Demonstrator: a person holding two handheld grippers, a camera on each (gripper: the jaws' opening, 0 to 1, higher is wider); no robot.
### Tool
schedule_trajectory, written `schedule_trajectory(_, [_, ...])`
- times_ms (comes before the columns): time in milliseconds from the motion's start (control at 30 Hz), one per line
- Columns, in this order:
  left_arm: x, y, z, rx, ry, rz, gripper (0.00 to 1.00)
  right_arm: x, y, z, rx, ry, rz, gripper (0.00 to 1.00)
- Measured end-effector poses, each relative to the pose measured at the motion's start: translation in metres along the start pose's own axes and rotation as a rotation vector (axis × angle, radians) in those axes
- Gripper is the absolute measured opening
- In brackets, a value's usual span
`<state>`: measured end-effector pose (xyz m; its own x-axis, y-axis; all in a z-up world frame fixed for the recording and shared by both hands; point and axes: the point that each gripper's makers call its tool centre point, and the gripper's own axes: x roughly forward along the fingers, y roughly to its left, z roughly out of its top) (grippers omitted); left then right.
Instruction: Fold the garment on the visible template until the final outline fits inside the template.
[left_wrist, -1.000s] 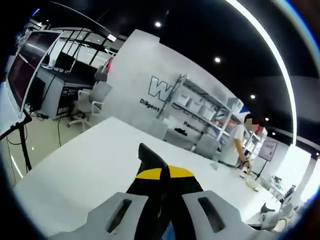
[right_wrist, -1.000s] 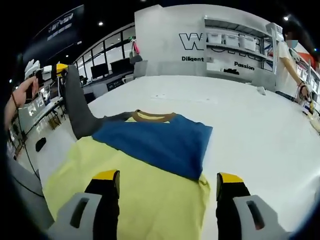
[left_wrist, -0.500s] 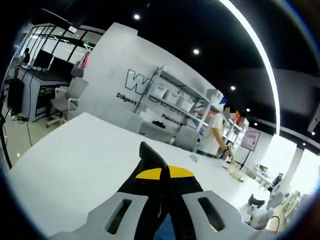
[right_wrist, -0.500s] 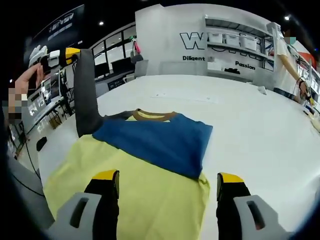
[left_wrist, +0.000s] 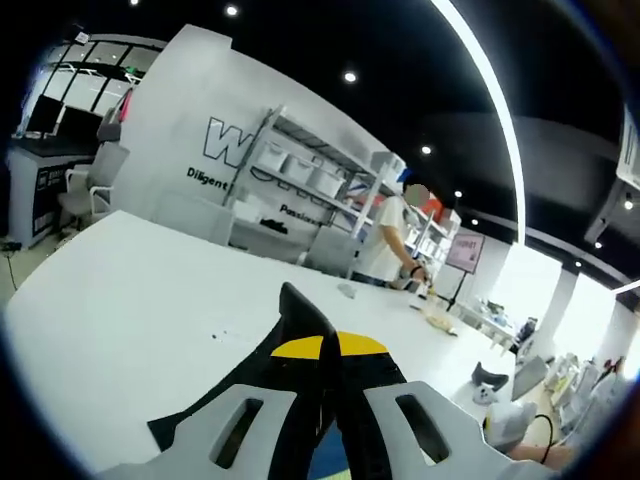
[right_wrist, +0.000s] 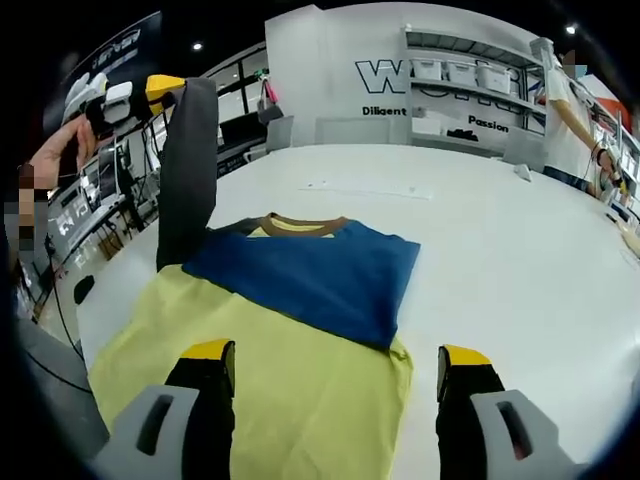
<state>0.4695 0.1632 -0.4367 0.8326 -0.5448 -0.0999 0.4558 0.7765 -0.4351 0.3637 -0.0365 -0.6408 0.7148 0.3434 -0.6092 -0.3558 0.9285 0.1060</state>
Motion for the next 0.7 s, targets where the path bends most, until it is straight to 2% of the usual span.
schedule_trajectory(133, [0.012,-0.018,-0.019,0.009,0.043,-0.038,0.01,0.000,0.000,-0.006,0.000,0.018,-0.002,0.82])
schedule_trajectory(300, [0.025,-0.030,-0.040,0.029,0.089,-0.070,0.01,-0.003,-0.001,-0.009,-0.001,0.028,-0.002,0.83])
schedule_trajectory(533, [0.037,-0.044,-0.064,0.049,0.144,-0.110,0.01,-0.006,-0.004,-0.009,-0.003,0.029,-0.010,0.83])
schedule_trajectory(633, [0.044,-0.045,-0.082,0.056,0.183,-0.111,0.01,-0.008,-0.007,-0.009,-0.004,0.029,-0.017,0.83])
schedule_trajectory(700, [0.045,-0.046,-0.086,0.050,0.192,-0.112,0.01,-0.008,-0.008,-0.010,-0.005,0.029,-0.018,0.83])
